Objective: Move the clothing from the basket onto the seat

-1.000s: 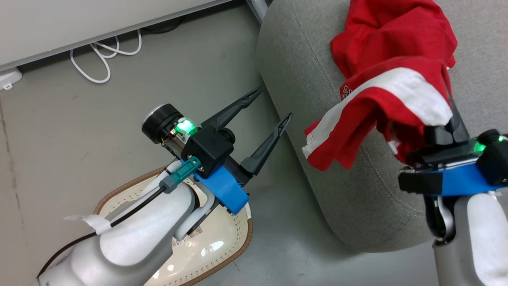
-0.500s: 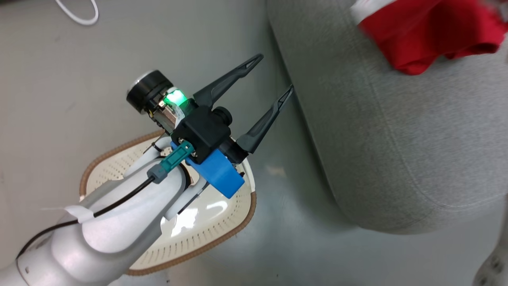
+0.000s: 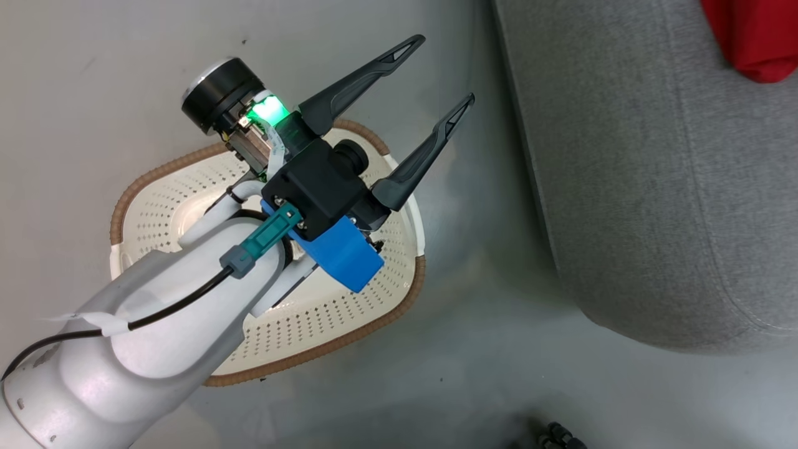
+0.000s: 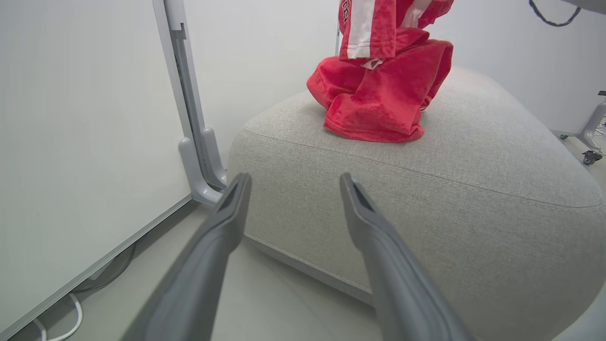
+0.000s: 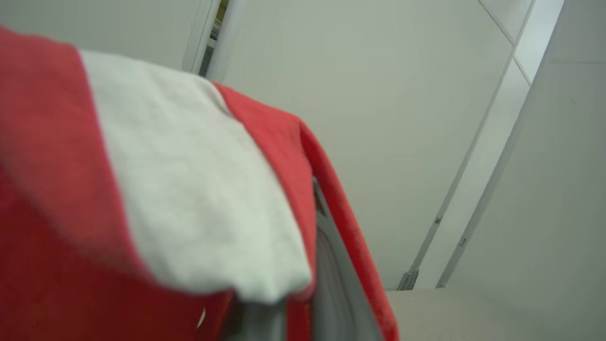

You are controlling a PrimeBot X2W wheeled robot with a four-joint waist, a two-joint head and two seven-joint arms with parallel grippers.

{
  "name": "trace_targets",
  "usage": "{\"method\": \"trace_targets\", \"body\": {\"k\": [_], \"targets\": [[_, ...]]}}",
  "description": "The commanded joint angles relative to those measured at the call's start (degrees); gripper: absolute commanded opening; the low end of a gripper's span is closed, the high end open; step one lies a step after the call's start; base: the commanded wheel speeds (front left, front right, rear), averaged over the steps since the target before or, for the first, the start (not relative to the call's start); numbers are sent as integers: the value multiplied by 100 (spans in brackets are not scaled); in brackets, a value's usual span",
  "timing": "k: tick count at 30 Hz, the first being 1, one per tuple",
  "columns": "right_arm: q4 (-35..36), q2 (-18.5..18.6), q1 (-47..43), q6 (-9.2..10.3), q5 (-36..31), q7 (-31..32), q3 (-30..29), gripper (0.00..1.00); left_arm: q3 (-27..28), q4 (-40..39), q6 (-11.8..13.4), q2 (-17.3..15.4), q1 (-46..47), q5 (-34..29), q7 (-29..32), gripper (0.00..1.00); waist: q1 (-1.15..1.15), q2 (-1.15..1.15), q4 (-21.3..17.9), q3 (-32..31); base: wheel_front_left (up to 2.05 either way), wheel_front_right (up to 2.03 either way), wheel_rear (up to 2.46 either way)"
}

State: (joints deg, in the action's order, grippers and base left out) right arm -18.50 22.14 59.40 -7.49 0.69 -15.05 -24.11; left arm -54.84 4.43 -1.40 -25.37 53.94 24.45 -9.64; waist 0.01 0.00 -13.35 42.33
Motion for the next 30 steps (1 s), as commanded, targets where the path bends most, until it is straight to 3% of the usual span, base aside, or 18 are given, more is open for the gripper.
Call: {"method": "trace_targets", "body": {"k": [1, 12, 18, 19, 20, 24, 30], "targets": [[-140, 66, -47, -1, -36, -19, 6, 0, -9, -10, -17, -8, 102, -29, -25, 100, -1, 0, 49, 62, 0, 0, 0], [-1952, 130, -332, -1, -231, -19, -99, 0, -21, 71, 20, -1, 173, -48, -111, 100, -1, 0, 146, 138, 0, 0, 0], [-2423, 96, -283, -1, -163, -19, 45, 0, -61, 114, 36, 27, 148, -34, -118, 100, -1, 0, 140, 105, 0, 0, 0], [-2433, 91, -291, -1, -157, -19, 43, 20, -62, 123, 30, 33, 151, -27, -133, 100, -1, 0, 143, 77, 0, 0, 0], [-2381, 98, -331, -1, -159, -20, 37, 97, -63, 136, 35, 41, 149, -22, -157, 100, -1, 0, 148, 39, 0, 0, 0], [-2141, 43, -632, -1, -229, -19, -34, 100, -55, 224, 75, 89, 36, 32, -244, 100, -1, 0, 156, -191, 0, 0, 0], [-1332, -319, -1446, -1, -338, -20, -110, 100, -13, 393, 182, 184, -269, 159, -421, 100, -1, 0, 121, -725, 0, 0, 0]]}}
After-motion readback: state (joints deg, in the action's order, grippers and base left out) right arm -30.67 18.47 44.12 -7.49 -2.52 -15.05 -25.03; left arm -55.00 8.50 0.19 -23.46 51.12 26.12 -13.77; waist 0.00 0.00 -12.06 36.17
